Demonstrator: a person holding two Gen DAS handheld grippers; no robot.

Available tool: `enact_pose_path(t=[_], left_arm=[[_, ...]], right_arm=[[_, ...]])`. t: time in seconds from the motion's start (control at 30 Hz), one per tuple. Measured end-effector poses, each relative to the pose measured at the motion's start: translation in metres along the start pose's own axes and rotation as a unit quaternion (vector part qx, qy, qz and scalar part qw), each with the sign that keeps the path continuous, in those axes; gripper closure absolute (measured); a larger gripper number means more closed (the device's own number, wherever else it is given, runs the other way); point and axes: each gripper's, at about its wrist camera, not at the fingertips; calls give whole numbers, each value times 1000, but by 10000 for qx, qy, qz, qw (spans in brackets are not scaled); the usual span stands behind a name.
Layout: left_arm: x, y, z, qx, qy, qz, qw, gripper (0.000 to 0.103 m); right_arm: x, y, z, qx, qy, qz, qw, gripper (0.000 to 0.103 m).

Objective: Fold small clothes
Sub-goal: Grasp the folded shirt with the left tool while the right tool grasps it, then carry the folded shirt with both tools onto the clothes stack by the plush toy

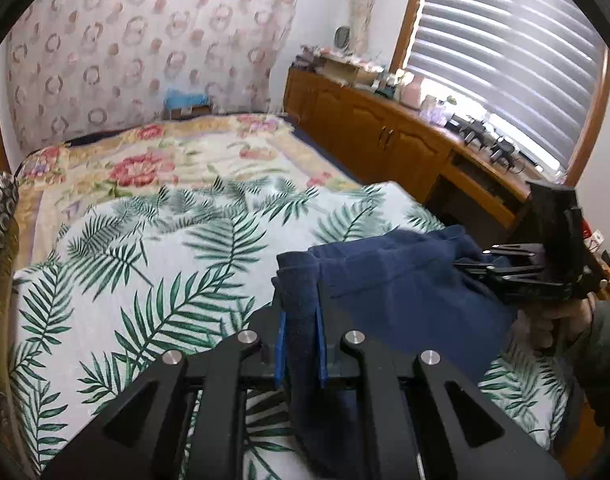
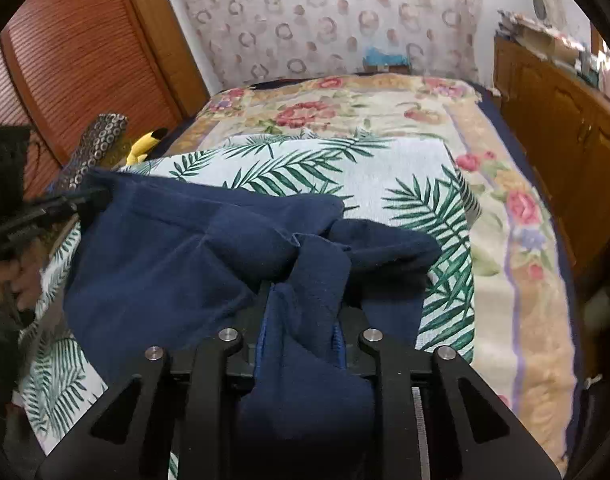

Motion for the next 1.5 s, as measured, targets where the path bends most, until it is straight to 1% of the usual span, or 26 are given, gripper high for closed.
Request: enact_pose_path(t=[0.17,0.33,0.47,0.57,0.67,0.7,0.8,0.87,0.9,0.93,0.97,1.0,1.07,1.1,1.17,1.2,1.23,1.27,1.3,1.33,1.37,1.4,1.47,1.5], left_arm=[[14,36,2,363,-138,72,9992,94],[10,74,3,727,-133,-15,9973,94],[-8,112,10,1048,-14,-237,9942,94],[-29,143,23,1282,182,-491,9904,94],[-56,175,37,1527,460,-766,9842,94],[-66,186,43,1636,585,-871,9809,94],[-95,215,65,1927,975,-1250,9684,94],[-117,229,80,2039,1266,-1470,9596,94],[-128,234,90,2076,1432,-1577,9547,94],[-140,238,99,2085,1616,-1672,9500,94],[-150,239,108,2058,1763,-1724,9470,94],[-163,239,117,2016,1935,-1762,9438,94],[-187,235,139,1882,2287,-1891,9362,94],[-197,229,148,1790,2449,-1942,9329,94],[-212,215,163,1583,2690,-2010,9285,94],[-221,208,171,1479,2828,-2002,9263,94],[-229,200,177,1368,2944,-2002,9244,94],[-234,194,181,1281,2995,-2026,9235,94],[-237,189,184,1191,3033,-2038,9232,94],[-239,185,187,1129,3078,-2046,9223,93],[-239,184,191,1100,3104,-2049,9217,93],[-239,187,197,1098,3109,-2065,9212,91],[-239,190,201,1130,3054,-2062,9227,86],[-235,192,201,1143,2989,-2152,9226,83]], right_arm=[[-16,30,7,574,46,244,9980,86],[-34,58,-3,1032,128,324,9940,88],[-59,72,-22,1271,431,346,9903,88],[-90,80,-47,1420,847,312,9858,89],[-134,86,-81,1571,1392,253,9774,89],[-146,85,-91,1595,1540,235,9748,89],[-197,82,-127,1659,2158,189,9621,89],[-235,76,-152,1683,2568,185,9515,89],[-262,71,-168,1667,2841,191,9440,89],[-278,67,-178,1649,3003,196,9393,89],[-299,61,-190,1624,3193,224,9334,89],[-329,52,-206,1578,3453,235,9248,89],[-367,35,-226,1486,3775,236,9137,89],[-396,18,-238,1371,4016,259,9051,90],[-430,-10,-250,1261,4249,352,8957,89],[-449,-33,-257,1109,4352,364,8927,89],[-458,-48,-261,1036,4374,413,8923,89],[-470,-70,-268,960,4264,543,8978,89],[-476,-81,-272,930,4148,646,9028,81],[-478,-90,-277,874,4001,700,9096,67],[-478,-97,-281,817,3830,729,9172,60],[-474,-101,-283,839,3635,702,9251,58],[-467,-97,-281,859,3479,531,9321,57],[-461,-94,-278,841,3397,468,9356,57]])
Point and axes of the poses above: each gripper's, at about its wrist camera, not at the fingertips, and y roughly against the way its jaws point, x to its right, z to its underside, and after that the axes turned 14 degrees about -x, right-handed
